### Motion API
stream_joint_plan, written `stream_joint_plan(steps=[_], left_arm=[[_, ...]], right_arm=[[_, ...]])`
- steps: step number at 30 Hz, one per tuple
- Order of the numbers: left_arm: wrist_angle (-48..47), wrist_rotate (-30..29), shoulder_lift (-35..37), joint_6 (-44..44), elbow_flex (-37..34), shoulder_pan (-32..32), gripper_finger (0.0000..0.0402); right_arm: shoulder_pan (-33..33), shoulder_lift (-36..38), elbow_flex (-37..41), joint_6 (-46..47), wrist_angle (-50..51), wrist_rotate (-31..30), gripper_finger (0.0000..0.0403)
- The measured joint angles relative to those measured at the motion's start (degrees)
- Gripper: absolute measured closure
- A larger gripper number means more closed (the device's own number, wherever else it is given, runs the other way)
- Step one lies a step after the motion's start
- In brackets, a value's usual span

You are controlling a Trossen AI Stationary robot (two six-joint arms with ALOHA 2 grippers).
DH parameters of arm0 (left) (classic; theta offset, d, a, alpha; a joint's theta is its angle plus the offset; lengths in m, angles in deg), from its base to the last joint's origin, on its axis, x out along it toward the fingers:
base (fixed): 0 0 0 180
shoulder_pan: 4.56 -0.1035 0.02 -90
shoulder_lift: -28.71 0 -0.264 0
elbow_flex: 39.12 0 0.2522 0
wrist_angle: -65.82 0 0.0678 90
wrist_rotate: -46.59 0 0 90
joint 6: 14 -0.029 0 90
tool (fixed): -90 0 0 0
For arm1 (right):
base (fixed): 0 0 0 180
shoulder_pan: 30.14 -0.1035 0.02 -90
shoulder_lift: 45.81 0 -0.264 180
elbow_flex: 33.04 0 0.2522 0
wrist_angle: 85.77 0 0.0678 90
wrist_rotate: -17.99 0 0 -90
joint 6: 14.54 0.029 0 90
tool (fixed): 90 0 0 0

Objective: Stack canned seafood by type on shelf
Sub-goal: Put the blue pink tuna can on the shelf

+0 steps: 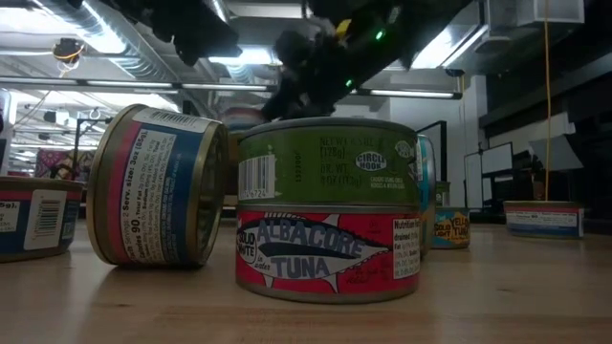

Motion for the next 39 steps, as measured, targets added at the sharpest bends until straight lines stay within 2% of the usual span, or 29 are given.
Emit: stream_joint_plan(steps=[9,18,29,33,39], left_arm=[[-0.57,-0.09,-0.26,-0.04,-0.07,-0.02,0.0235],[-0.40,-0.26,-0.26,-0.06,-0.04,-0.02,0.0235],[-0.37,-0.26,-0.26,-0.04,-0.07,-0.02,0.0235],[-0.37,-0.26,-0.26,0.20,-0.07,-0.02,0.0235],[-0.37,-0.26,-0.26,0.24,-0.07,-0.02,0.0235]], right_arm=[[3.34,-3.64,0.08,-4.27,-3.26,3.53,0.0226],[4.10,-8.26,0.07,-8.20,-9.52,3.18,0.0226],[4.78,-8.95,-0.04,-9.00,-10.38,4.07,0.0224],[4.78,-8.95,-0.02,-8.96,-10.45,5.48,0.0207],[4.84,-9.07,0.10,-8.78,-10.39,5.94,0.0159]])
